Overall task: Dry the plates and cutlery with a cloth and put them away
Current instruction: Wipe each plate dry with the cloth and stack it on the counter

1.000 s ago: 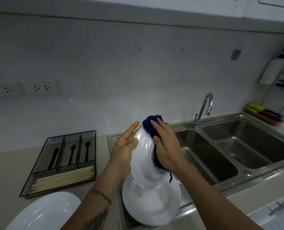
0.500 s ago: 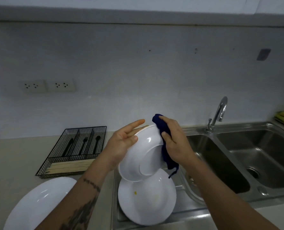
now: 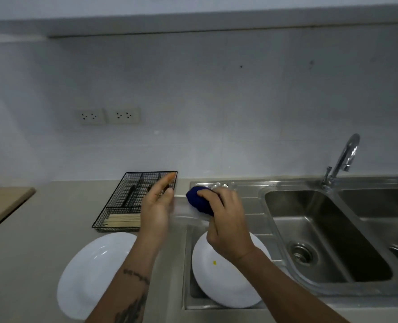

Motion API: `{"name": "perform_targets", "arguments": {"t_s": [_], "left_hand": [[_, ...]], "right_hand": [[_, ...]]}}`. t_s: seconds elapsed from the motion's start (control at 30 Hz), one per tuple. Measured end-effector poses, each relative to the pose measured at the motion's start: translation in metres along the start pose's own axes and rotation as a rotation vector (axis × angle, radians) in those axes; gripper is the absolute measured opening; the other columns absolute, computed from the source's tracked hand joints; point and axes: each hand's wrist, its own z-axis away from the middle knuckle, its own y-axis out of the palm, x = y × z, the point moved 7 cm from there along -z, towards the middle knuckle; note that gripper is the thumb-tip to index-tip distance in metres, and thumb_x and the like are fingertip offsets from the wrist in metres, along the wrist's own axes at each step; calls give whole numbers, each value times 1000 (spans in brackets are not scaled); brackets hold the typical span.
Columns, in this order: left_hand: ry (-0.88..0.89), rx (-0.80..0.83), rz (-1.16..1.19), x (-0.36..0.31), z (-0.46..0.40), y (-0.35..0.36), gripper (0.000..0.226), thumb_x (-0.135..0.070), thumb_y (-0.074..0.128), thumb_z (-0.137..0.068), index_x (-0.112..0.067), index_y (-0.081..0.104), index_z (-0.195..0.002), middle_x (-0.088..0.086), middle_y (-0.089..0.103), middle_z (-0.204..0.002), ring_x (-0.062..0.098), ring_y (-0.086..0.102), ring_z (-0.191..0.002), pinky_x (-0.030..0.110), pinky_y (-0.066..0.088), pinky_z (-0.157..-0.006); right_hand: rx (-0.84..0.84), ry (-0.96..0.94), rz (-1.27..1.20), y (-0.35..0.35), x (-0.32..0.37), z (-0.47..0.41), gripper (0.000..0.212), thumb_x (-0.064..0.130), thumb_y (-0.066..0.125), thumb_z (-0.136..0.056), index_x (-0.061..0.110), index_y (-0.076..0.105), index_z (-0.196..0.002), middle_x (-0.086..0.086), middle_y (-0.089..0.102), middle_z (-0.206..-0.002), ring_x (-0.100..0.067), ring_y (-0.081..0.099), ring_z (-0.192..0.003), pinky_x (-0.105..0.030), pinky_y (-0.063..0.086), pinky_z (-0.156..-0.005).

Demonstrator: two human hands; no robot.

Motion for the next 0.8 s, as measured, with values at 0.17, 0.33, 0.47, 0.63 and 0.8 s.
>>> {"name": "perform_targets", "arguments": {"t_s": [0.17, 0.33, 0.47, 0.63, 0.8], "left_hand": [[-257, -339, 135, 42, -15, -60, 60, 2, 43, -80, -45, 66, -109, 0, 60, -132, 28, 64, -100, 43, 54, -88], [-332, -445, 201, 72, -11, -138, 65, 14, 33, -85, -23, 63, -129, -3, 65, -112, 20, 65, -96, 36, 58, -79], [-296, -499, 190, 86, 8, -198, 63, 16, 37, -86, -14, 57, -138, -1, 64, -124, 17, 63, -106, 24, 54, -82], [-308, -527, 148, 111, 32, -245, 56, 13, 42, -88, -16, 61, -133, -2, 65, -124, 16, 63, -109, 15, 51, -70], [-341, -576, 84, 132, 42, -283, 51, 9, 46, -90, -16, 63, -130, -3, 65, -123, 16, 62, -106, 23, 53, -77]], "right_hand": [[116, -158, 66, 43, 48, 20, 66, 5, 62, -65, 20, 47, -128, -6, 56, -117, -25, 52, -97, -39, 49, -80], [359, -234, 116, 93, 66, 46, 83, 3, 79, -58, 20, 49, -133, -6, 56, -127, -27, 54, -109, -40, 47, -95], [381, -148, 136, 116, 67, 63, 81, -3, 77, -60, 18, 53, -134, -6, 55, -132, -29, 55, -115, -39, 45, -102], [417, -40, 125, 136, 78, 68, 85, -8, 79, -55, 15, 54, -133, -11, 56, -131, -33, 57, -111, -43, 53, -90], [443, 71, 93, 148, 77, 77, 86, -13, 70, -61, 18, 48, -138, -7, 50, -135, -30, 53, -114, -42, 51, -93]]}}
